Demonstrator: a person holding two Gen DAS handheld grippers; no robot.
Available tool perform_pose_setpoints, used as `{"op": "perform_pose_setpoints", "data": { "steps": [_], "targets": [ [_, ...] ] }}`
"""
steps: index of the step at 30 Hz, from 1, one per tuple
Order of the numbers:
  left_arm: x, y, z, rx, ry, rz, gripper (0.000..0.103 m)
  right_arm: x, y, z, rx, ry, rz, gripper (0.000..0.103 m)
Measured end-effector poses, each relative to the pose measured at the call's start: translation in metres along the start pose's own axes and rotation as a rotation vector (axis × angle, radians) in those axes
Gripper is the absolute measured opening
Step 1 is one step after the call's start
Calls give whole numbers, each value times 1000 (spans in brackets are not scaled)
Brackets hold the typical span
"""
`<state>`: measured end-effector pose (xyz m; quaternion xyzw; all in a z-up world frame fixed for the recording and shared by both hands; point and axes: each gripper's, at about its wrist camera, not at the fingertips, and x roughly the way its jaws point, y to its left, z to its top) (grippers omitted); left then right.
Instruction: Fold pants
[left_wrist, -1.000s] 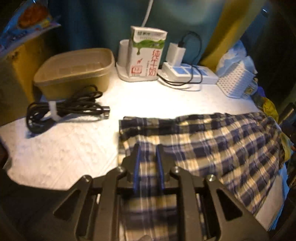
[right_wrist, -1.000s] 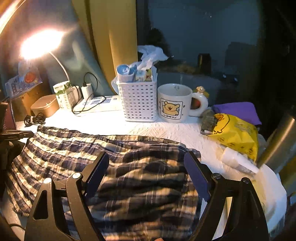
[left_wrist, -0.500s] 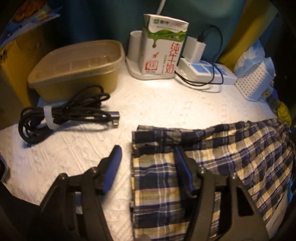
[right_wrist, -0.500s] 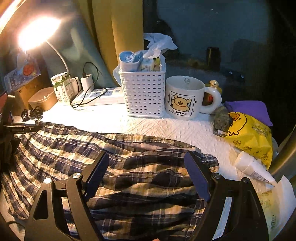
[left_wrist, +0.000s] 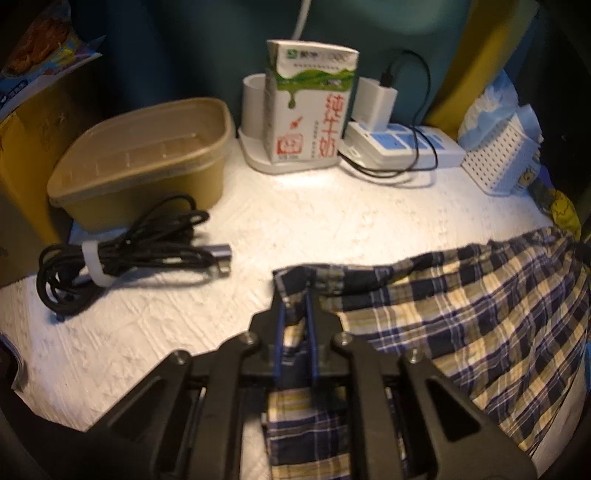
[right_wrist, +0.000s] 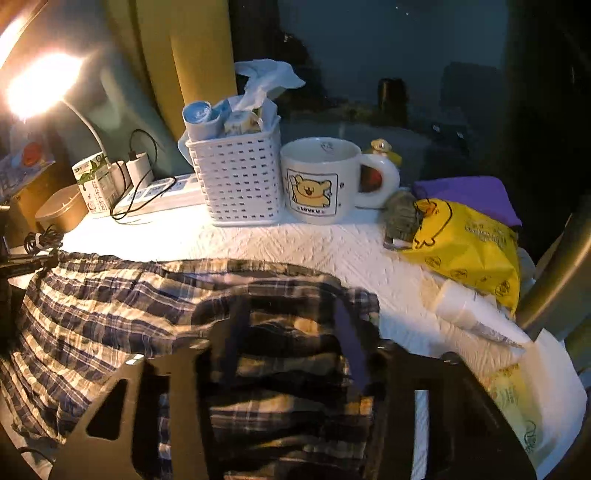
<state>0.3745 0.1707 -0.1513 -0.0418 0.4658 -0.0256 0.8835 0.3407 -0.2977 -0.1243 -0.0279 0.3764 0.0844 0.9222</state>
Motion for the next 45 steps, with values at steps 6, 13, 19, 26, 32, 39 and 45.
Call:
{"op": "perform_pose_setpoints", "data": {
  "steps": [6, 13, 19, 26, 32, 39, 45],
  "targets": [
    [4, 10, 20, -36, -19, 9, 10, -18, 35, -5, -75, -1, 101, 40],
    [-37, 16, 29, -96, -50, 21, 11, -21, 71, -30, -185, 68, 120, 40],
    [-85, -41, -12, -42, -78, -93, 12, -25, 77, -42, -179, 83, 152, 40],
    [-64, -142, -76, 20, 85, -260, 13, 9, 89, -59, -262, 138, 34, 41],
    [-44, -166, -100, 53, 142, -266, 12, -7, 72, -72, -227, 141, 66, 41],
    [-44, -162, -95, 46, 135, -199, 12, -41, 50, -101, -199, 154, 77, 41],
    [-80, -180, -101, 67, 67, -240, 12, -71, 44, -111, -206, 135, 67, 41]
  ]
}}
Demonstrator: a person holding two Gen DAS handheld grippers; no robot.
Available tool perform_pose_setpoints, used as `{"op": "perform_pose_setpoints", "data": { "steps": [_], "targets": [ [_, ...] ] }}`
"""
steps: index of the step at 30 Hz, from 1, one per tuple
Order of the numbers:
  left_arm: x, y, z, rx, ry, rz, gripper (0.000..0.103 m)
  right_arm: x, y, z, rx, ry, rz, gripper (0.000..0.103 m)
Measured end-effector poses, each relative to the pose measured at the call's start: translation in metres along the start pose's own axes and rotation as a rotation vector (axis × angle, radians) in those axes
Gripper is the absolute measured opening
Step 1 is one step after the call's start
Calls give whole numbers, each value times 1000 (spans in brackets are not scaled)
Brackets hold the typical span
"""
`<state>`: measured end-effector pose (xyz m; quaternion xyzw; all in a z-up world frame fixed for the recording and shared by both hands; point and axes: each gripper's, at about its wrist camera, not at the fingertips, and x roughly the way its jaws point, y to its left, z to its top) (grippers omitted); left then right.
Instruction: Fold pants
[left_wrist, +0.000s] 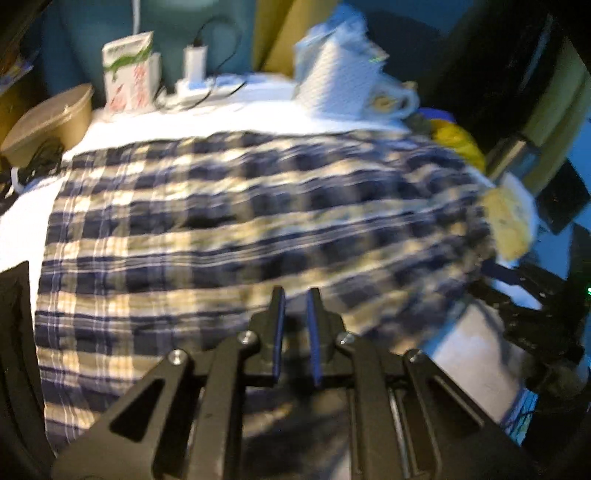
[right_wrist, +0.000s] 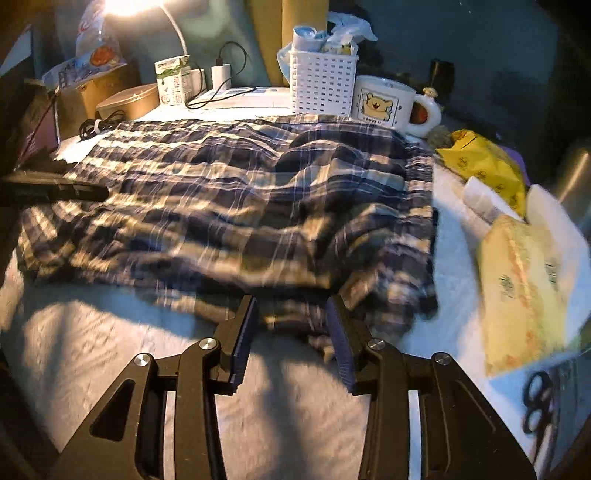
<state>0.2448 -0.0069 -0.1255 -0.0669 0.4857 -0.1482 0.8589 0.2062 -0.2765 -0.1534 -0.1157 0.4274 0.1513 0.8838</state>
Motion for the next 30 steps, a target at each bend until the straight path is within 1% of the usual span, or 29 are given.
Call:
{"op": "perform_pose_setpoints", "data": {
  "steps": [1, 3, 5, 8, 9, 10, 11, 13, 17, 20, 22, 23, 24, 26, 28, 29, 30],
  "targets": [
    [-5, -8, -3, 17, -5, -23, 12, -3, -1, 0, 5, -10, 0, 41],
    [-7, -22, -9, 46, 4, -55, 13, -12, -5, 5, 25, -56, -7, 41],
    [-2, -31, -15, 65, 24, -69, 13, -13, -9, 11, 46, -84, -13, 41],
    [12, -36, -25, 59, 68, -59, 13, 2, -14, 17, 62, -79, -54, 41],
    [16, -37, -28, 60, 77, -50, 13, 10, -16, 15, 68, -56, -65, 41],
    [21, -36, -31, 57, 92, -36, 13, 15, -18, 13, 70, -32, -68, 41],
    [20, -34, -36, 50, 82, -43, 12, 21, -17, 8, 60, -5, -70, 40],
    [14, -31, -43, 40, 80, -36, 12, 16, -8, -1, 0, -6, -104, 40],
    [0, -16, -50, 3, 85, -34, 13, 5, -9, -8, -14, 28, -92, 41],
    [-12, 2, -49, -19, 68, -14, 13, -11, -9, -8, -9, -2, -65, 41],
    [-17, 16, -46, -31, 49, 17, 14, -21, -13, -2, 30, -47, -48, 52],
    [-17, 19, -43, -33, 41, 28, 16, -24, -16, 3, 55, -73, -43, 68],
    [-18, 24, -41, -34, 28, 42, 17, -26, -22, 10, 87, -104, -40, 77],
    [-16, 29, -32, -41, 7, 66, 19, -22, -30, 24, 122, -126, -60, 77],
    [-14, 29, -18, -38, -19, 67, 22, -14, -37, 39, 155, -149, -82, 77],
    [-12, 27, -11, -24, -38, 71, 25, -7, -41, 49, 170, -151, -85, 77],
    [-8, 24, -3, -1, -49, 85, 34, 0, -43, 58, 168, -151, -89, 77]
  ]
}}
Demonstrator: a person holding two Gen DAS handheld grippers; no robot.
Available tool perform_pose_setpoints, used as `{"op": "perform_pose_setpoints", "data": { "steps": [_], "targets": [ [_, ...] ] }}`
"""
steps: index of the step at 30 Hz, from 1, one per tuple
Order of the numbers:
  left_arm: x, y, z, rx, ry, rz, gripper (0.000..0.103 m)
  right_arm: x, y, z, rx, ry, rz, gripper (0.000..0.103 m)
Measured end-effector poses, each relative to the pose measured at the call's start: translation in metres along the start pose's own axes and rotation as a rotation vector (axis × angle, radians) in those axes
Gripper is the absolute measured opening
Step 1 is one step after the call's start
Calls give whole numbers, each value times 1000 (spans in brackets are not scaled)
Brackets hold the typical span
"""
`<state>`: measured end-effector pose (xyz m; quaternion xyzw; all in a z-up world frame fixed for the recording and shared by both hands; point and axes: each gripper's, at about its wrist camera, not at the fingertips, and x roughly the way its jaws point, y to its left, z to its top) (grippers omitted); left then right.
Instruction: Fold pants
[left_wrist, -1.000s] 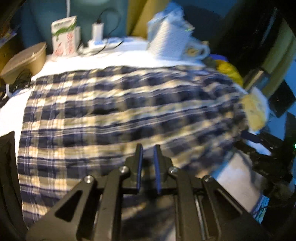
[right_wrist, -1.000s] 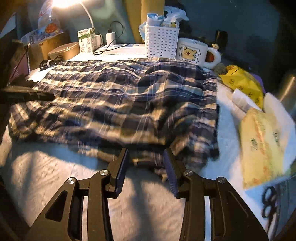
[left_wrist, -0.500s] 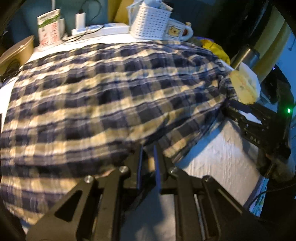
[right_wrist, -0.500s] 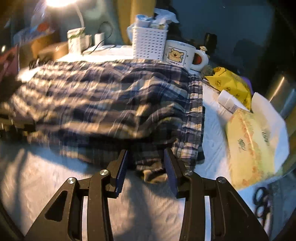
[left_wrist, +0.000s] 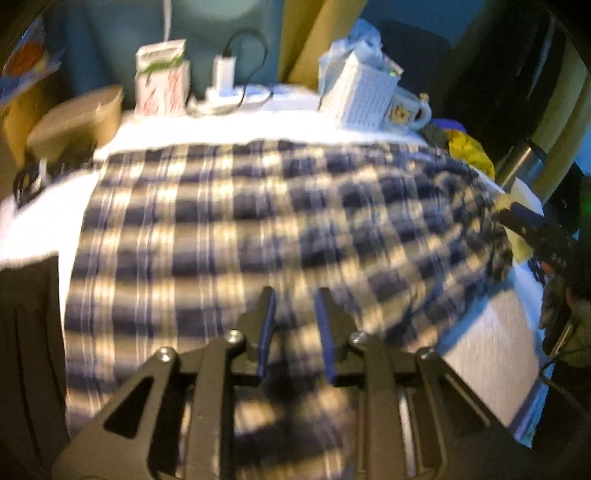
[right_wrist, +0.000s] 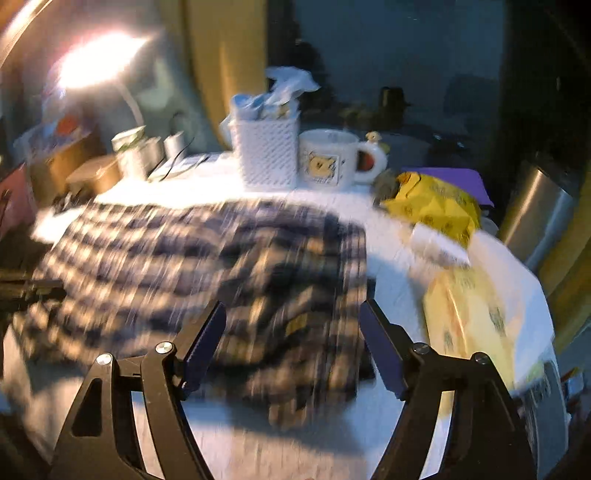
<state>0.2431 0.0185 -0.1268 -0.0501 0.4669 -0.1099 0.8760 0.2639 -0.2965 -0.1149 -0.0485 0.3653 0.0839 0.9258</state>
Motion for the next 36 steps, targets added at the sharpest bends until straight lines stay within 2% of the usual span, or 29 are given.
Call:
{"op": "perform_pose_setpoints", "data": {
  "steps": [1, 3, 5, 8, 10, 14, 16, 19, 23, 26, 31, 36],
  "targets": [
    [4, -2, 6, 17, -4, 3, 42, 8, 1, 7, -10, 3, -8, 77],
    [15, -5, 20, 26, 1, -7, 66, 23, 4, 18, -30, 14, -24, 77],
    [24, -7, 31, 17, 4, -32, 73, 34, 3, 23, -26, 27, -32, 77],
    [41, -14, 47, 15, 14, -43, 74, 53, -1, 24, -13, 73, -24, 77],
    [50, -19, 55, 13, 23, -44, 74, 65, 0, 21, -46, 104, -62, 77],
    [73, -27, 66, 29, 66, 8, 74, 89, -3, 12, -100, 164, -142, 77],
    [83, -30, 70, 44, 90, 36, 74, 90, -7, 14, -87, 163, -164, 77],
    [92, -39, 76, 117, 89, 127, 74, 89, -18, 21, -61, 147, -232, 77],
    [82, -44, 82, 129, 51, 137, 74, 53, -34, 24, 19, 54, -223, 77],
    [67, -41, 81, 104, 14, 90, 74, 20, -44, 13, 87, 8, -179, 77],
    [29, -34, 64, 106, -59, 56, 74, -13, -43, -23, 157, 22, -199, 77],
    [0, -6, 34, 58, -58, 50, 74, -32, -30, -62, 242, 86, -128, 77]
  ]
}}
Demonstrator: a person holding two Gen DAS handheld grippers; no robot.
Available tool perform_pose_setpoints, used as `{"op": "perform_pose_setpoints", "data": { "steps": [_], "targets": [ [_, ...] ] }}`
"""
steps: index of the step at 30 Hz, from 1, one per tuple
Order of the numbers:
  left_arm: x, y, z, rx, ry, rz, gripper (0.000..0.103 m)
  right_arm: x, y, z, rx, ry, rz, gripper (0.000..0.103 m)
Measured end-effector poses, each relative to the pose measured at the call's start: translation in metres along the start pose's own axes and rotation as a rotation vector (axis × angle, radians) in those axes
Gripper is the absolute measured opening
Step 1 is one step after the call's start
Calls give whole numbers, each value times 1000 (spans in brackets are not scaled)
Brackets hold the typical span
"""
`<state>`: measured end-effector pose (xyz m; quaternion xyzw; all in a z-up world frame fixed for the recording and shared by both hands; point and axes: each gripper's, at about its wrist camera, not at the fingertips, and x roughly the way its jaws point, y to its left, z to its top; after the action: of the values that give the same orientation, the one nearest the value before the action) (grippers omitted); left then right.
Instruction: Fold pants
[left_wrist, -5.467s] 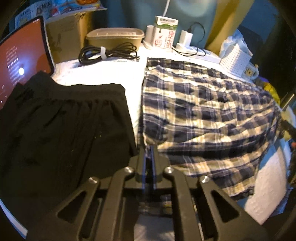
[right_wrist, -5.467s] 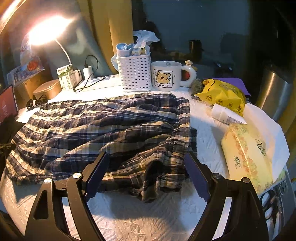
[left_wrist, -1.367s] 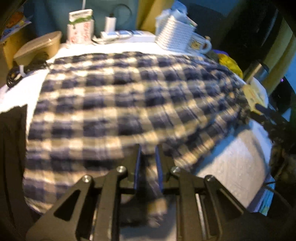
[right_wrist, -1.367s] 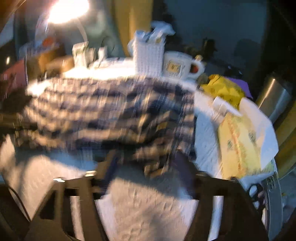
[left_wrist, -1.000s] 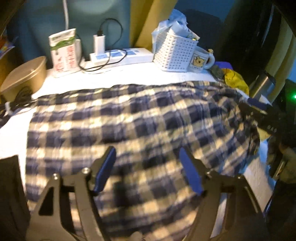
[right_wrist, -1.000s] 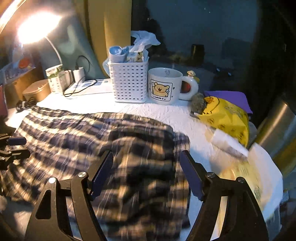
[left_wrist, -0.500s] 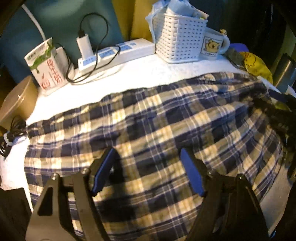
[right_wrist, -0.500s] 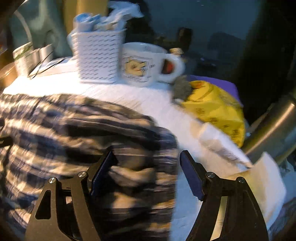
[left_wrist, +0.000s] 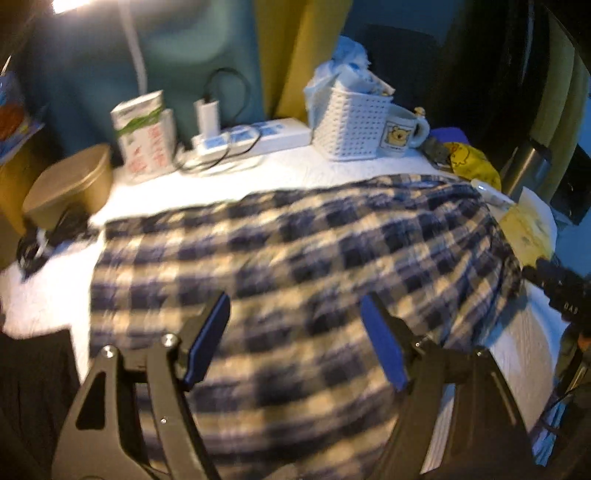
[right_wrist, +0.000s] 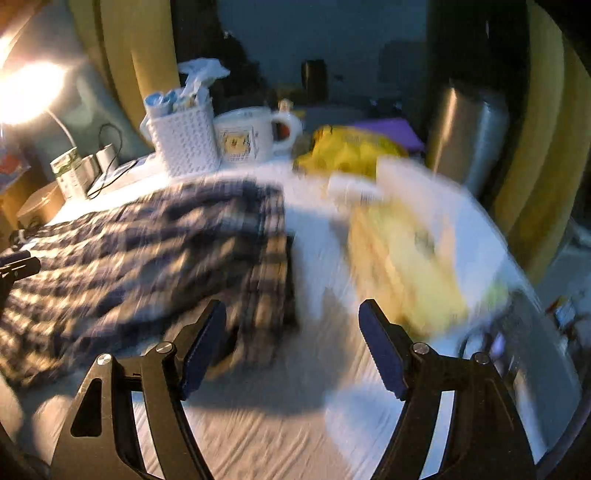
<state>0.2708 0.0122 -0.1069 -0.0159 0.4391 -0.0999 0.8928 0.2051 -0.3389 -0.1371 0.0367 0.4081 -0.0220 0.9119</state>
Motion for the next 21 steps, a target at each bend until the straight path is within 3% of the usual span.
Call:
{"op": "perform_pose_setpoints", "data": {
  "steps": [6, 12, 21],
  "targets": [
    [-31, 36, -44, -75, -2, 38, 74, 1, 23, -27, 16, 71, 71, 77],
    [-44, 73, -77, -162, 16, 67, 74, 17, 39, -20, 74, 87, 162, 77],
    [-48, 109, -95, -272, 14, 116, 74, 42, 9, 9, 357, 65, 300, 76]
  ]
}}
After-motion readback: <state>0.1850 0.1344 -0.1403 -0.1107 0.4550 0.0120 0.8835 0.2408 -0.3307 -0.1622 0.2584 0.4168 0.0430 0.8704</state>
